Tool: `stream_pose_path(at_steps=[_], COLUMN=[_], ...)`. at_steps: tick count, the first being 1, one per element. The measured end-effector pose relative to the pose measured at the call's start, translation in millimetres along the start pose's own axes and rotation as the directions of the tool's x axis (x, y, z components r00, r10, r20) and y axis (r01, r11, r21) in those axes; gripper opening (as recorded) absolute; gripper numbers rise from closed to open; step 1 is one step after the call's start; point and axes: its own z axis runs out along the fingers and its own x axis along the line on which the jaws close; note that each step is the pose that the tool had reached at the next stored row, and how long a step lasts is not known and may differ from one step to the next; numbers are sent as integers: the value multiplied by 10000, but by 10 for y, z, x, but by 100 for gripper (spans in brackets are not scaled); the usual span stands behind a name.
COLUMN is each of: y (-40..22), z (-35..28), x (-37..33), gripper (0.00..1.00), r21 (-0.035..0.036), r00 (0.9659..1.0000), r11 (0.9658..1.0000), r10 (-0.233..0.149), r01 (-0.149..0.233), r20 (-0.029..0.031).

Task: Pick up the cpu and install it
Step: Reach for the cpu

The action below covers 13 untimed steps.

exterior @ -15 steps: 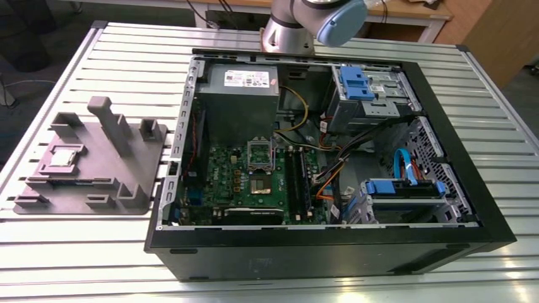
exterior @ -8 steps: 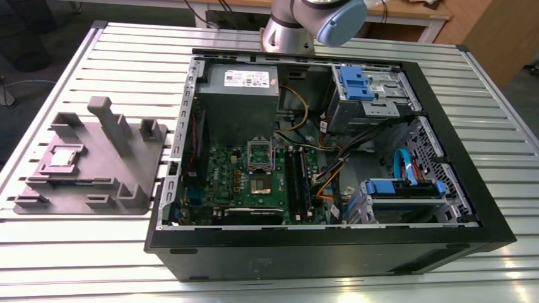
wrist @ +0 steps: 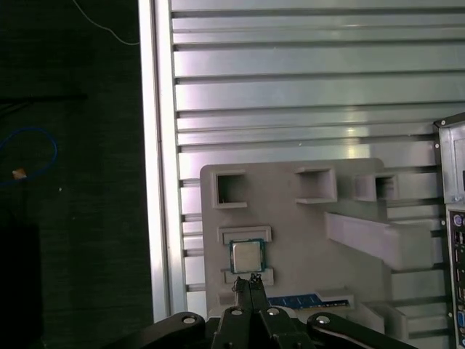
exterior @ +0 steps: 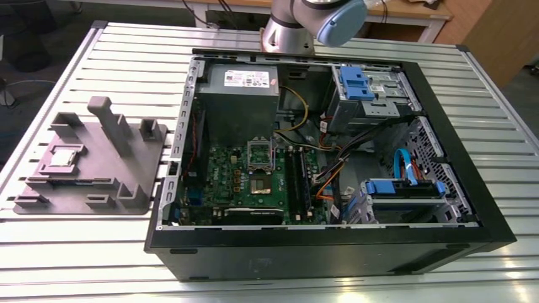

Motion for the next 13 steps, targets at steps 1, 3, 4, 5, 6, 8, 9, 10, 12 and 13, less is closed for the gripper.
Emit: stream_pose_path(at_steps=[1, 3, 4, 5, 6, 8, 9, 10, 12, 13], y=[0, -1, -1, -1, -1, -2, -2, -2, -3, -3], z=[6, 18, 23, 28, 32, 39, 43, 47, 55, 58], x=[0, 1, 2, 2, 2, 2, 3, 3, 4, 4], gripper=[11, 11, 11, 11, 11, 11, 11, 11, 11, 11], r21=[0, 0, 1, 0, 0, 1, 0, 0, 0, 0], r00=[10000, 10000, 10000, 10000, 10000, 10000, 10000, 10000, 10000, 10000], r11=[10000, 10000, 10000, 10000, 10000, 10000, 10000, 10000, 10000, 10000], r10=[0, 0, 0, 0, 0, 0, 0, 0, 0, -1], r01=[0, 0, 0, 0, 0, 0, 0, 0, 0, 1], r20=[0, -1, -1, -1, -1, -1, -1, 0, -1, -1])
